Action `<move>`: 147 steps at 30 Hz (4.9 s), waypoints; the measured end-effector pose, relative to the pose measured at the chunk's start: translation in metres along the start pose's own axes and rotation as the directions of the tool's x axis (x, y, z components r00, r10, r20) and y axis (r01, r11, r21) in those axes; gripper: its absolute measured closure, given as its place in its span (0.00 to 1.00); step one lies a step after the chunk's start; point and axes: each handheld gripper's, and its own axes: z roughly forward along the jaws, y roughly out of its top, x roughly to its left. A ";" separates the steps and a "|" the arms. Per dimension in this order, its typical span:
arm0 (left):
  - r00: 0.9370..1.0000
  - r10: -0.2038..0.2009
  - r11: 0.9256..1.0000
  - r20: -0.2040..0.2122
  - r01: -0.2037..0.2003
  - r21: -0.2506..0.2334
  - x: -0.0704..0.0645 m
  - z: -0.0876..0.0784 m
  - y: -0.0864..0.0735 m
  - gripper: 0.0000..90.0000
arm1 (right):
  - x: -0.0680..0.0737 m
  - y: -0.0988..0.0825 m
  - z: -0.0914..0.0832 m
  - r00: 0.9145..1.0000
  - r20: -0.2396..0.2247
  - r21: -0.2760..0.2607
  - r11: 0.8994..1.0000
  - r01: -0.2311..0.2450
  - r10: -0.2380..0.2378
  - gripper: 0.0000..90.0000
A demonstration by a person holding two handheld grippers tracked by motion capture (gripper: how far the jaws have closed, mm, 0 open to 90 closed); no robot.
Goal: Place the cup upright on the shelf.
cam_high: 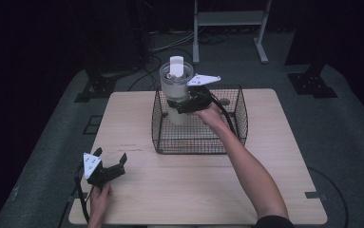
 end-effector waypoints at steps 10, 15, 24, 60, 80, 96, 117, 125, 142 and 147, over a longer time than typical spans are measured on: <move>1.000 -0.006 1.000 0.003 0.006 -0.001 0.001 0.000 0.000 0.00 | -0.009 -0.017 0.023 1.000 0.005 0.046 0.999 -0.021 0.021 0.10; 1.000 -0.006 1.000 0.004 0.006 -0.002 0.001 0.000 0.000 0.00 | -0.013 -0.024 0.029 1.000 0.004 0.065 0.997 -0.029 0.028 0.10; 1.000 0.007 1.000 0.003 -0.007 0.002 -0.001 0.000 0.000 0.00 | -0.018 -0.034 0.039 1.000 0.003 0.088 0.996 -0.027 0.027 0.10; 1.000 0.007 1.000 0.007 -0.007 -0.002 0.000 -0.001 0.000 0.00 | -0.030 -0.065 0.054 0.998 -0.057 0.192 0.981 0.030 -0.019 0.10; 1.000 0.012 1.000 0.006 -0.012 0.001 -0.001 0.000 0.000 0.00 | -0.039 -0.070 0.036 0.996 -0.065 0.216 0.974 0.070 -0.057 0.10; 1.000 0.006 1.000 0.005 -0.006 0.000 -0.001 0.000 0.000 0.00 | -0.039 -0.071 0.026 0.996 -0.070 0.237 0.968 0.078 -0.063 0.10; 1.000 0.012 1.000 0.001 -0.012 0.004 -0.002 0.000 0.000 0.00 | -0.039 -0.071 0.009 0.998 -0.054 0.277 0.960 0.049 -0.036 0.13; 1.000 0.013 1.000 0.004 -0.013 0.002 -0.001 0.000 0.000 0.00 | -0.040 -0.065 -0.003 0.999 -0.033 0.298 0.954 0.026 -0.017 0.16; 1.000 0.012 1.000 0.003 -0.012 0.004 -0.001 0.000 0.000 0.00 | -0.043 -0.049 -0.040 0.993 0.088 0.334 0.937 -0.100 0.075 0.16; 1.000 0.012 1.000 0.003 -0.012 0.005 -0.001 0.000 0.000 0.00 | -0.041 -0.045 -0.046 0.994 0.085 0.338 0.937 -0.093 0.068 0.16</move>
